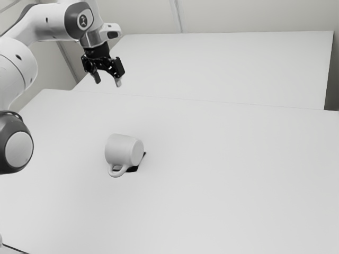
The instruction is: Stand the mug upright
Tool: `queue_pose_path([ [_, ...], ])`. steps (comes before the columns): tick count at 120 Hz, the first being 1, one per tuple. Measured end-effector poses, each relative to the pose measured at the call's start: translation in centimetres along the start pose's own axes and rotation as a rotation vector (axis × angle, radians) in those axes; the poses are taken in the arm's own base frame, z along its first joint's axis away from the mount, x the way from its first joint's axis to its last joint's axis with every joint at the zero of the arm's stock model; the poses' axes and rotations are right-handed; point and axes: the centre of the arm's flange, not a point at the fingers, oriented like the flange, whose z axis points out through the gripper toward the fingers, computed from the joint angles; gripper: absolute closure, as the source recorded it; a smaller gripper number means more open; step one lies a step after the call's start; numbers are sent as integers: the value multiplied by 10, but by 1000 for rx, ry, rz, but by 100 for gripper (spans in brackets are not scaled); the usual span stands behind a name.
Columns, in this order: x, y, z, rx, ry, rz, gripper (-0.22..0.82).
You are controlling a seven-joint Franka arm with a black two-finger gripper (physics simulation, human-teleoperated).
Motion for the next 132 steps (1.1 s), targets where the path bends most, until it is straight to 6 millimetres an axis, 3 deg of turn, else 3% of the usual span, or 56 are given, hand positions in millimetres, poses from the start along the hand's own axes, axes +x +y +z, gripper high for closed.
queue_pose_path([
  [32, -2, -12, 5, -41, 7, -3, 0],
  [43, -11, -14, 19, -68, -19, -7, 0],
  [60, -52, -45, 53, -187, -33, -91, 0],
  [71, -83, -67, 89, -305, -24, -170, 0],
  [87, -110, -74, 116, -384, 26, -212, 0],
  [109, -121, -80, 152, -484, 91, -255, 0],
  [132, -112, -82, 183, -586, 163, -279, 0],
])
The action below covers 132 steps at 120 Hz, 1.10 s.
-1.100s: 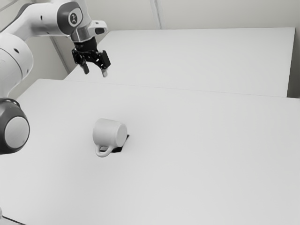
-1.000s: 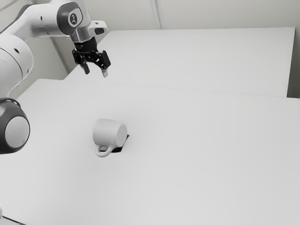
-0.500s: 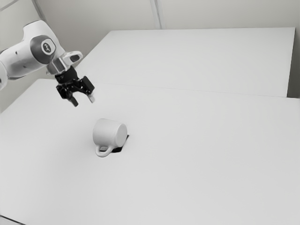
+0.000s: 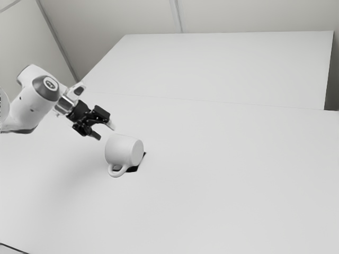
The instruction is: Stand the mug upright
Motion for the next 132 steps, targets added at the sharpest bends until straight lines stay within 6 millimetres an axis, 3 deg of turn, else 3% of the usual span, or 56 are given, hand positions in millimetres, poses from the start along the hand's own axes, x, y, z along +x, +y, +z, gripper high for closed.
queue_pose_path([
  [64, -9, -44, 56, -245, 44, -21, 0],
  [132, -23, -39, 69, -447, 60, 90, 3],
])
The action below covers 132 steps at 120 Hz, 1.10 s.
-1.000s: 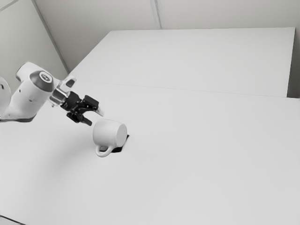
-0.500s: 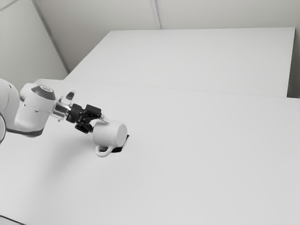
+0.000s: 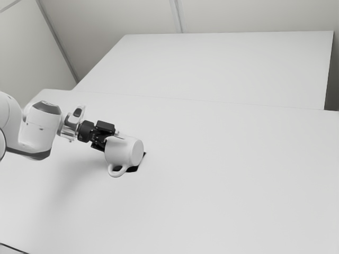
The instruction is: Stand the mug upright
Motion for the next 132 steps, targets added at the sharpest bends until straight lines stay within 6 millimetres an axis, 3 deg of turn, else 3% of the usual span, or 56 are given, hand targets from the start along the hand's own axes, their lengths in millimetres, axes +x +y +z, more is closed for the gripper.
queue_pose_path([
  [23, -4, -3, -5, -7, 8, 31, 16],
  [80, -6, 4, -6, -14, 23, 100, 64],
  [108, -4, 11, -10, 7, 42, 131, 74],
  [132, 5, 49, -21, 52, 70, 225, 78],
])
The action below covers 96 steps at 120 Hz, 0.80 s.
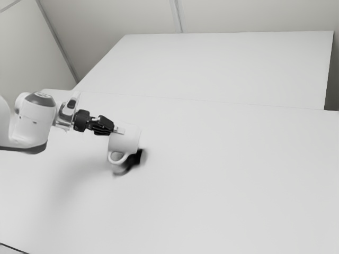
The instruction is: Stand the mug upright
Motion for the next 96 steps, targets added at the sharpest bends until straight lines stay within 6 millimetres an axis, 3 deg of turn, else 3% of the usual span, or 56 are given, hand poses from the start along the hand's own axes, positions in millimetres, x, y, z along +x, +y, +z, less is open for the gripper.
queue_pose_path([
  [12, 11, 29, 1, 69, -38, 95, 78],
  [29, 21, 76, 9, 263, -220, 300, 79],
  [45, 24, 100, 27, 454, -417, 456, 79],
  [59, 24, 108, 45, 585, -534, 533, 79],
  [82, 21, 100, 82, 695, -622, 562, 79],
  [96, 21, 99, 88, 733, -615, 548, 79],
])
